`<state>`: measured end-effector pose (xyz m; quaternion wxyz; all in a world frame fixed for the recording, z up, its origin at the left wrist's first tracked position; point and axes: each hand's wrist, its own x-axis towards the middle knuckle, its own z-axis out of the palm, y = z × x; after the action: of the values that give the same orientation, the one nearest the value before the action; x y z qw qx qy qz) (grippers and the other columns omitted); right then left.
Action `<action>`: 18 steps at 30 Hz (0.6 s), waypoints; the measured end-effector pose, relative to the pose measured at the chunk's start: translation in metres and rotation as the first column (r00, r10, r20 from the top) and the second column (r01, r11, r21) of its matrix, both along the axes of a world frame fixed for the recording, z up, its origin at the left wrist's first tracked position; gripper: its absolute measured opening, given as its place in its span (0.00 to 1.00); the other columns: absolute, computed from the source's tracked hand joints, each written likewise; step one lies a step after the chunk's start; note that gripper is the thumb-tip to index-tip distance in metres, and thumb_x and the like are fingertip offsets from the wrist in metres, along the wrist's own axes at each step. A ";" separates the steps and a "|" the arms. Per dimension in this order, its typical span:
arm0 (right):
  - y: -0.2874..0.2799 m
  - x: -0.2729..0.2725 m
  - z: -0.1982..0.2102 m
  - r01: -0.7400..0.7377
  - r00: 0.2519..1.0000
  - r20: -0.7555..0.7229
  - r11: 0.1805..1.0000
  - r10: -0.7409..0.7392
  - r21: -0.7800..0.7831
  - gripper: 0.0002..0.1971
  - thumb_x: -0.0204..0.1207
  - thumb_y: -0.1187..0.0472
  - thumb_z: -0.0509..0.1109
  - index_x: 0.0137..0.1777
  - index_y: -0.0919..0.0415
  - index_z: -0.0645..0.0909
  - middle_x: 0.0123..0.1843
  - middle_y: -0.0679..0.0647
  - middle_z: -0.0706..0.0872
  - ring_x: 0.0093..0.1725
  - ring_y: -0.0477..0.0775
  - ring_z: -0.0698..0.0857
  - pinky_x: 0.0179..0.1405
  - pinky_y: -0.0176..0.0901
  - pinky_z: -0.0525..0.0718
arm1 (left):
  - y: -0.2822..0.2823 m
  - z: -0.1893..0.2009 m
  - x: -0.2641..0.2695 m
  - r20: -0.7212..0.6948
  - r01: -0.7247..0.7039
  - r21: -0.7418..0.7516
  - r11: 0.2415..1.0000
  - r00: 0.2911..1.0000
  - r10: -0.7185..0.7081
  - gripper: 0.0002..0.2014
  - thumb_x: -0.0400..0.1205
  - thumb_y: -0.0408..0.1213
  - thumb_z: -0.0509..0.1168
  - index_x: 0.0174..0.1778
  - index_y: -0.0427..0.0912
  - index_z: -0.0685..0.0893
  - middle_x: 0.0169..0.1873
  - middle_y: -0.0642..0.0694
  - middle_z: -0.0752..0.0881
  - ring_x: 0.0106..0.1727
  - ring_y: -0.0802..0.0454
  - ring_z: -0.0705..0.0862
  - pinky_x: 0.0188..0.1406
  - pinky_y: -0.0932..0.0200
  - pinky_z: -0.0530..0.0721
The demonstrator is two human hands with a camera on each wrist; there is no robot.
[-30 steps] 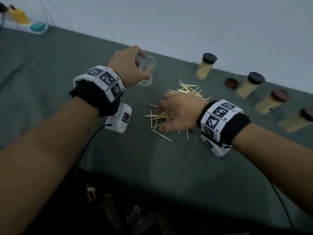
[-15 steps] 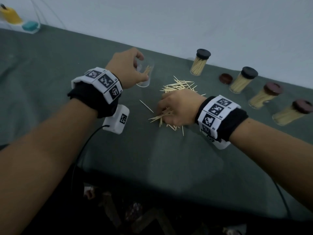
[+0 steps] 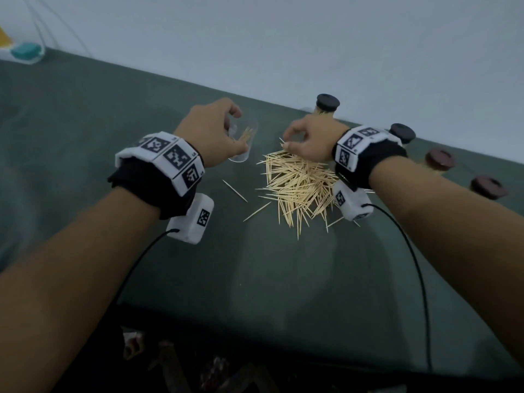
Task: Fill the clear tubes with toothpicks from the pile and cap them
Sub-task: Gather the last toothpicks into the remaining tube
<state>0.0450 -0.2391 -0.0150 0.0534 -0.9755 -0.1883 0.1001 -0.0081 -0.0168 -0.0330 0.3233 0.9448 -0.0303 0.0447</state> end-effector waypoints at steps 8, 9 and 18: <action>-0.012 -0.006 -0.014 0.014 0.993 -0.116 0.997 -0.022 -0.070 0.16 0.78 0.39 0.65 0.61 0.43 0.83 0.54 0.43 0.86 0.52 0.47 0.85 0.54 0.46 0.82 | -0.010 0.000 -0.002 0.004 0.056 0.029 0.998 0.998 -0.056 0.28 0.75 0.51 0.74 0.69 0.49 0.76 0.54 0.51 0.84 0.52 0.52 0.85 0.55 0.56 0.82; -0.017 -0.011 -0.013 0.016 0.993 -0.120 0.999 -0.022 -0.045 0.14 0.78 0.40 0.66 0.58 0.43 0.84 0.48 0.39 0.85 0.47 0.43 0.84 0.50 0.43 0.81 | -0.012 0.000 -0.003 0.001 0.067 0.035 0.997 0.998 -0.067 0.28 0.75 0.51 0.74 0.69 0.49 0.76 0.54 0.51 0.84 0.52 0.52 0.85 0.55 0.55 0.82; -0.055 -0.056 -0.009 -0.007 0.990 -0.139 1.000 0.003 -0.024 0.37 0.64 0.18 0.53 0.66 0.36 0.80 0.60 0.42 0.87 0.60 0.48 0.84 0.64 0.48 0.79 | -0.031 0.002 -0.012 0.018 0.169 0.028 0.985 0.985 -0.170 0.28 0.74 0.53 0.73 0.69 0.50 0.77 0.54 0.51 0.83 0.51 0.55 0.85 0.52 0.61 0.79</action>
<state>-0.0111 -0.2944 -0.0242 0.0542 -0.9663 -0.1852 0.1704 -0.0203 -0.0477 -0.0314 0.3132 0.9424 -0.1143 0.0261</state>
